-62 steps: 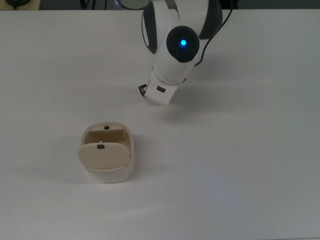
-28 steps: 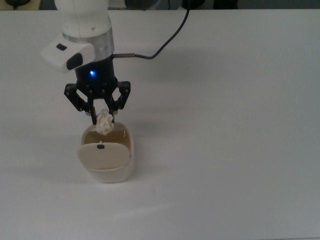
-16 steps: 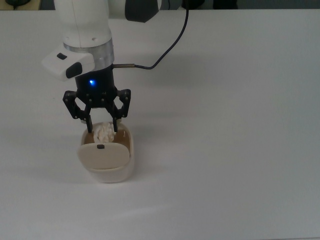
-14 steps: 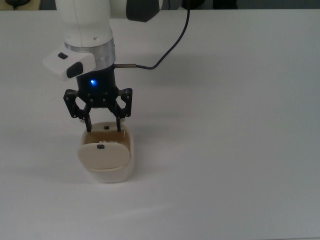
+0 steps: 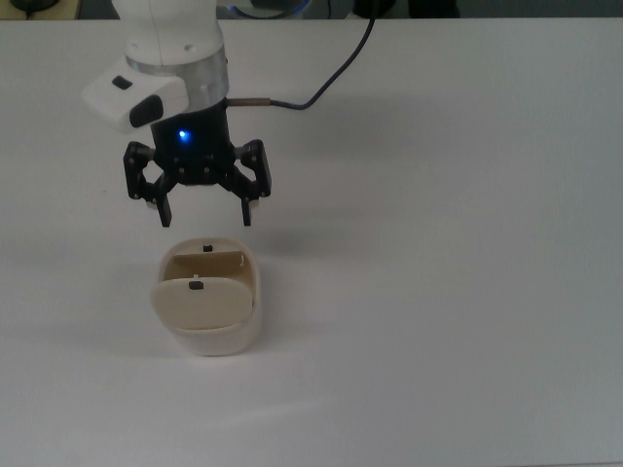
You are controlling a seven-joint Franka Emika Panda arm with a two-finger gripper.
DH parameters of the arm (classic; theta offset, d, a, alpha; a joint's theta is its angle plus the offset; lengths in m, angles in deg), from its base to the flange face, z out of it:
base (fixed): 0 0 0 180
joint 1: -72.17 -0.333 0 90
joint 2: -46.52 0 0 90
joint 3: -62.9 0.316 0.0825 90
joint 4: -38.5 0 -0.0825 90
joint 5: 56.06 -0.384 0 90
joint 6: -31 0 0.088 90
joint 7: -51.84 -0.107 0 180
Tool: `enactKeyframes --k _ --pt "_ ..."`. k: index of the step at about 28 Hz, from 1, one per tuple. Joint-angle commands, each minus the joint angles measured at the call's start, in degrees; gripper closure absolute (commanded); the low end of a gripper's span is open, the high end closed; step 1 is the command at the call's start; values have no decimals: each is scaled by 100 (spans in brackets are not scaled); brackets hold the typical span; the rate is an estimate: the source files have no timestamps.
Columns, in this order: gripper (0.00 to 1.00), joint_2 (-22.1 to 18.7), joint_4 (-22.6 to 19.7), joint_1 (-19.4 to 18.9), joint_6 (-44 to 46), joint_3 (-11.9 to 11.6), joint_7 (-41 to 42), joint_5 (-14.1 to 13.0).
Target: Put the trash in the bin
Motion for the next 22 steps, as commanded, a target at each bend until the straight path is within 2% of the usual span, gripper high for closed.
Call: enactKeyframes --k 1,12,18,22 --pt "0 -446 -47 -25 806 -36 -109 -56" --pt "0 -1097 -38 72 2089 -115 -100 -39" --pt "0 -1448 -38 63 3178 -141 -100 154" --pt "0 -1493 -38 72 3365 -141 -100 163"
